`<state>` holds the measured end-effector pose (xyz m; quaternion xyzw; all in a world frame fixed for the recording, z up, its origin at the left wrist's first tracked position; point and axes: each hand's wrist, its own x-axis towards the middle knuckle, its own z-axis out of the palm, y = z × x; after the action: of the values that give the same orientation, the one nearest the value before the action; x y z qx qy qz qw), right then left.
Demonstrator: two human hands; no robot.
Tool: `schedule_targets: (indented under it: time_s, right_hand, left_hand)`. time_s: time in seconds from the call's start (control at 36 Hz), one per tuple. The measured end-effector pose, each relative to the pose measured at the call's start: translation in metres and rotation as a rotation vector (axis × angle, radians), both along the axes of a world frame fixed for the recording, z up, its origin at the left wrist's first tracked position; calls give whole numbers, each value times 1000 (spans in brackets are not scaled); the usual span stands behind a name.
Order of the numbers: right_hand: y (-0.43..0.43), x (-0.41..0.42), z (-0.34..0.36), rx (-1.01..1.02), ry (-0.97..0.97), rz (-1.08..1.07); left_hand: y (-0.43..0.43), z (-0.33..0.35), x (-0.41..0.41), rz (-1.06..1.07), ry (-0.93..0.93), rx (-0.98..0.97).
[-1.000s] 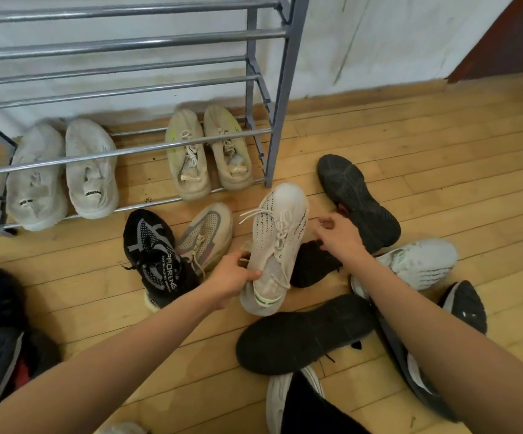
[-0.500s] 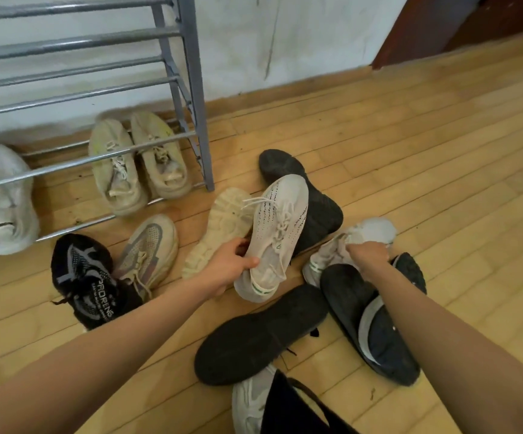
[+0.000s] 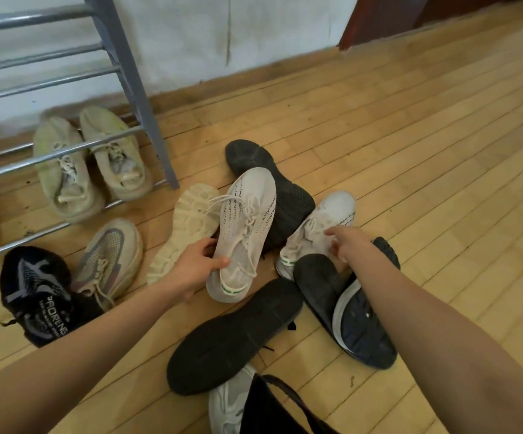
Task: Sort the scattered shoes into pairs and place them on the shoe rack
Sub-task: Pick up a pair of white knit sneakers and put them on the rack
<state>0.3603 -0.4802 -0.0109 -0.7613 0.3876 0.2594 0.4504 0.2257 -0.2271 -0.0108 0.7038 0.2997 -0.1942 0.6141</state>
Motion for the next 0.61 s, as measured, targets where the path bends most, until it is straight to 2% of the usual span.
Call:
schedule_targets:
  time_s: [0.08,0.17,0.31,0.61]
  right_hand:
    - [5,3,4,29,47,72]
    - [7,-3,0,97,184,51]
    - [6,-5,-16,13,243,81]
    - [-5,-13,-23,53,128,2]
  left_hand:
    - [0,0,-1,3,-1,-11]
    - [1,0,-2,7,-3,-25]
    - [2,2,-2,18,-1,-80]
    - [4,3,-2,43,-3,-116]
